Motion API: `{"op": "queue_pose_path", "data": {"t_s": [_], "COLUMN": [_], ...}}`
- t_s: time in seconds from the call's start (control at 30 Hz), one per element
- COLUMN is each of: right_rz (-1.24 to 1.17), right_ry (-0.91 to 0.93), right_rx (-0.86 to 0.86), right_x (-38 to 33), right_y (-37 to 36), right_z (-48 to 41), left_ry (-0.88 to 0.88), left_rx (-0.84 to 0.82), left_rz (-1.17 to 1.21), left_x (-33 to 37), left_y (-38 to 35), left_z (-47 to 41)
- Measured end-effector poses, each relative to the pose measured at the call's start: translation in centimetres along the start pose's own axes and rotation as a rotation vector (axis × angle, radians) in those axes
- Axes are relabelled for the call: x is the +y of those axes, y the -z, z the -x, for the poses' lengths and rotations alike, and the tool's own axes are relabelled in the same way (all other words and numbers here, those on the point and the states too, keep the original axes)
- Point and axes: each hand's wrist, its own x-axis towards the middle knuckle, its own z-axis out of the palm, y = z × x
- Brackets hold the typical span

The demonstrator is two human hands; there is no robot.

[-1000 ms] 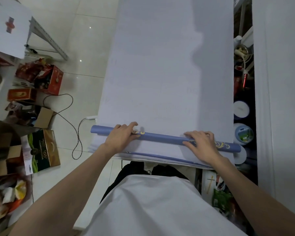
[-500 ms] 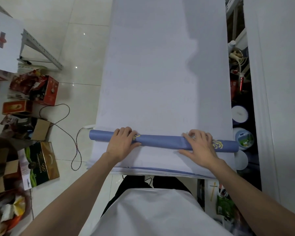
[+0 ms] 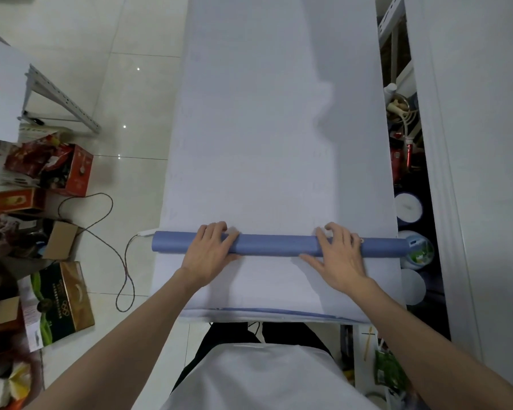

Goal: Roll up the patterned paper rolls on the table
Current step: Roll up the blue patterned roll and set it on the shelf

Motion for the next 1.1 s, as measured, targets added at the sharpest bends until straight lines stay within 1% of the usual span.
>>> {"op": "queue_pose_path", "data": {"t_s": [0.07, 0.1, 0.17, 0.23, 0.33, 0.4, 0.43, 0.63, 0.73, 0.83, 0.9, 0.97, 1.03, 1.1], "right_rz": [0.018, -0.004, -0.136, -0.23, -0.072, -0.039, -0.041, -0.024, -0.051, -0.16, -0.113, -0.086, -0.091, -0.084], "right_ry": [0.04, 0.024, -0.05, -0.078, 0.004, 0.03, 0.038, 0.052, 0.043, -0.005, 0.014, 0.007, -0.011, 0.024], "right_rx": [-0.053, -0.067, -0.064, -0.037, 0.058, 0.123, 0.127, -0.013, -0.055, -0.018, 0.016, 0.083, 0.049, -0.005], "right_x": [0.6, 0.8, 1.2, 1.3, 1.1, 0.6, 0.4, 0.5, 1.2, 1.7, 1.7, 1.6, 1.5, 1.7], "right_y": [-0.1, -0.2, 0.0, 0.5, 0.4, 0.5, 0.5, 0.7, 0.7, 0.8, 0.7, 0.3, 0.0, -0.2], "right_z": [0.0, -0.1, -0.6, -1.1, -1.5, -1.6, -1.7, -1.7, -2.2, -2.5, -2.3, -1.8, -1.5, -1.4], "left_ry": [0.013, 0.031, 0.072, 0.048, 0.003, 0.022, 0.029, 0.024, 0.031, -0.018, -0.058, -0.039, -0.02, -0.035], "left_rx": [-0.024, -0.023, 0.023, 0.037, 0.042, 0.07, 0.077, 0.049, 0.044, 0.044, 0.057, 0.08, 0.085, 0.09], "left_rz": [0.031, 0.068, 0.161, 0.175, 0.058, 0.004, -0.009, -0.042, 0.002, 0.043, 0.019, -0.027, -0.049, -0.062], "left_x": [0.0, 0.0, -0.2, -0.5, -0.6, -0.4, -0.2, 0.1, -0.4, -1.1, -1.1, -0.8, -0.5, -0.3], "left_y": [0.2, 0.4, 0.7, 0.7, 0.2, -0.1, -0.2, -0.3, 0.2, 0.0, -0.2, -0.2, 0.0, 0.0], "left_z": [-0.3, -0.5, -0.8, -1.3, -1.9, -1.9, -1.8, -2.1, -2.4, -2.4, -2.6, -2.8, -3.1, -3.1]}}
